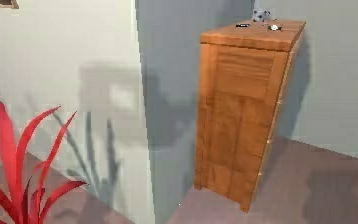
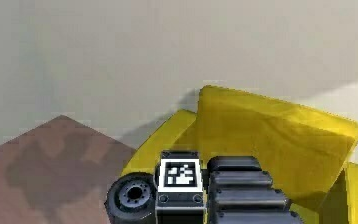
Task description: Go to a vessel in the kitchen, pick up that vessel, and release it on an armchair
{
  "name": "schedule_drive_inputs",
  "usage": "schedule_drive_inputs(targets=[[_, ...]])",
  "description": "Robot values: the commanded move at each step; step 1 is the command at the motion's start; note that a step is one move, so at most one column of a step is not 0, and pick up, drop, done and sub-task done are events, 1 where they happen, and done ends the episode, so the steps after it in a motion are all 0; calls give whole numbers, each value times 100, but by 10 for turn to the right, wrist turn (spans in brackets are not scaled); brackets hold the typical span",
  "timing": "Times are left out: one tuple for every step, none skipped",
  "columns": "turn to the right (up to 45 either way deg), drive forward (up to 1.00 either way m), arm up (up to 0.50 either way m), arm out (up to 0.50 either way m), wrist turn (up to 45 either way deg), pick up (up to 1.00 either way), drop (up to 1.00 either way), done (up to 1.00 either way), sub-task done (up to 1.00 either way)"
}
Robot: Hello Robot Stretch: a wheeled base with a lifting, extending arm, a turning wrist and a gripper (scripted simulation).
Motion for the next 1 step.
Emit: schedule_drive_inputs(targets=[[450, 0, 0, 0, 0, 0, 0, 0, 0]])
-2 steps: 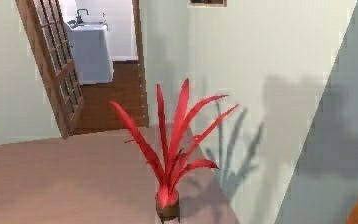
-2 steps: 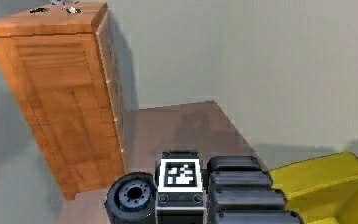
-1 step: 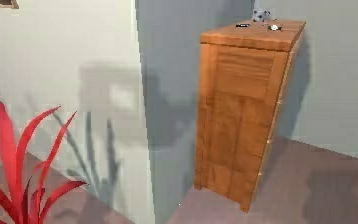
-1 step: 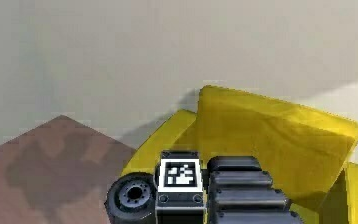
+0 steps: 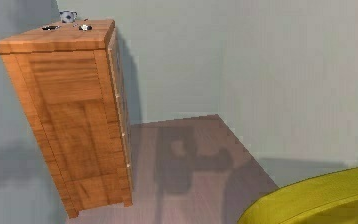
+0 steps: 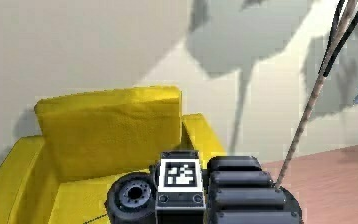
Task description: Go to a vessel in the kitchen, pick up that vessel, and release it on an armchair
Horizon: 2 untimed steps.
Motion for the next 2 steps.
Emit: schedule_drive_inputs(targets=[[0, 0, 0, 44, 0, 0, 0, 0, 0], [0, 0, 0, 0, 450, 0, 0, 0, 0]])
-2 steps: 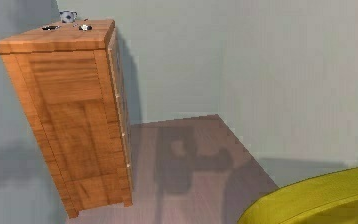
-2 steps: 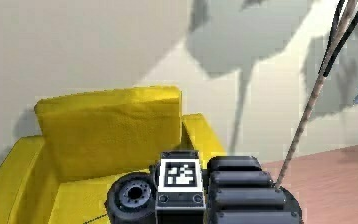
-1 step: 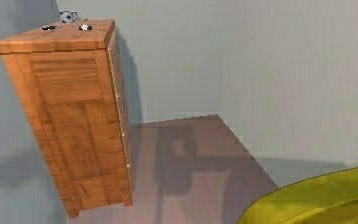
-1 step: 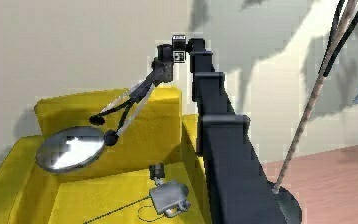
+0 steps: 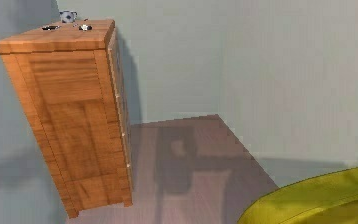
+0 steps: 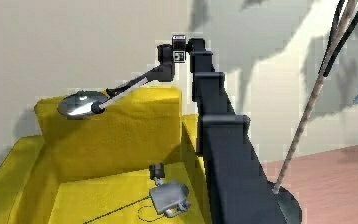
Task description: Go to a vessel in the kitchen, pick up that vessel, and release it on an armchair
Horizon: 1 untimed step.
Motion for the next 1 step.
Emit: schedule_drive_inputs(targets=[[0, 0, 0, 0, 240, 0, 0, 0, 0]])
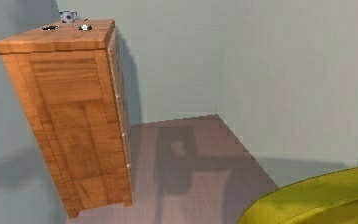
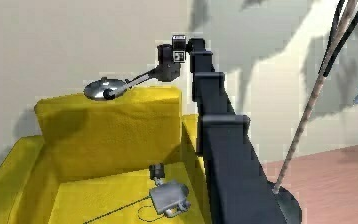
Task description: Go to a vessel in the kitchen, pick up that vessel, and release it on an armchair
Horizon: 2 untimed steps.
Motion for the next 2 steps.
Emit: schedule_drive_inputs(targets=[[0, 0, -34, 0, 0, 0, 0, 0, 0], [0, 0, -32, 0, 0, 0, 0, 0, 0]])
